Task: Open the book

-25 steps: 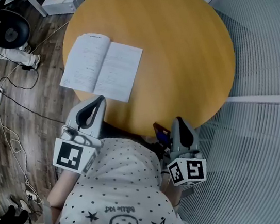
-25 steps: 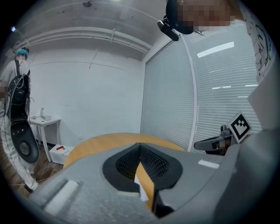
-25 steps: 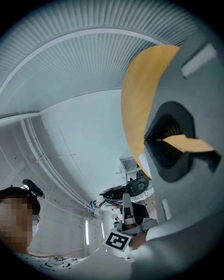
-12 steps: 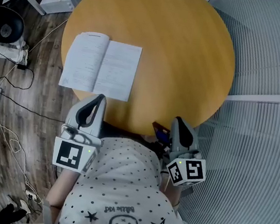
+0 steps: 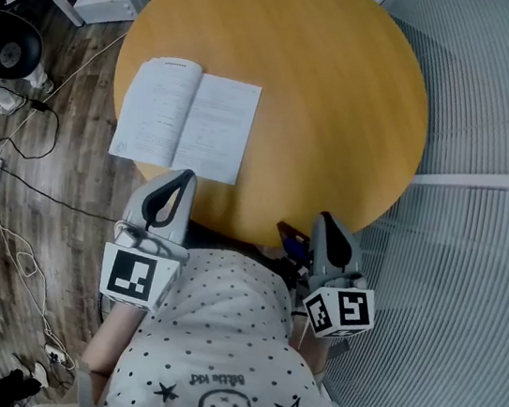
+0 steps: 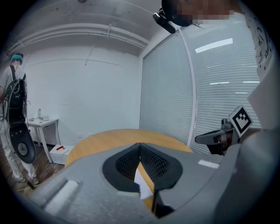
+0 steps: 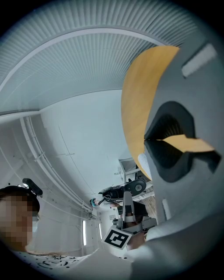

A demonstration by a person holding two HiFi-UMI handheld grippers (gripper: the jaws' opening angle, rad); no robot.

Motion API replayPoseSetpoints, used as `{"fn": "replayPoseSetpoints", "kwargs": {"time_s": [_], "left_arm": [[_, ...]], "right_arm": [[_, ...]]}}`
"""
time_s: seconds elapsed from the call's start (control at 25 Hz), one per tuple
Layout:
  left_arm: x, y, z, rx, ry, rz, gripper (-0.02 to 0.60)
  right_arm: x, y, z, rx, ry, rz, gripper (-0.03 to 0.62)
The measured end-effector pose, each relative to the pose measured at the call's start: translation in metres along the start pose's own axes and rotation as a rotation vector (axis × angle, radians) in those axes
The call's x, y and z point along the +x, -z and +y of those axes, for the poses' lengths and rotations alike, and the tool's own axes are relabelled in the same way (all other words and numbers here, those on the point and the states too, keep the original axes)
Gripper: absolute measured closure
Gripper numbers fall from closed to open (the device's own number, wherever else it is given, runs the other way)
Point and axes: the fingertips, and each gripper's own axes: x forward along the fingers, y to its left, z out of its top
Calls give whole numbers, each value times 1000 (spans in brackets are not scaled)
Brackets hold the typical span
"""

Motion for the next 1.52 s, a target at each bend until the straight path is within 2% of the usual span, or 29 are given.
{"fn": "replayPoseSetpoints", "kwargs": {"time_s": [0.12,0.24,0.44,0.84,1.52], "left_arm": [[2,13,4,-3,-11,65,571],[2,24,7,-14,-21,90,571],[3,18,10,-13,-21,70,571],[-3,17,8,-33,-2,83,571],[-4,21,-1,-31,-4,58,571]], "right_arm": [[1,2,1,-1,2,0,589],[1,4,2,-2,7,-2,589],[0,4,4,-8,13,-4,589],[-4,-5,7,-10,21,-15,589],[-10,9,3,-21,11,-14,589]]}}
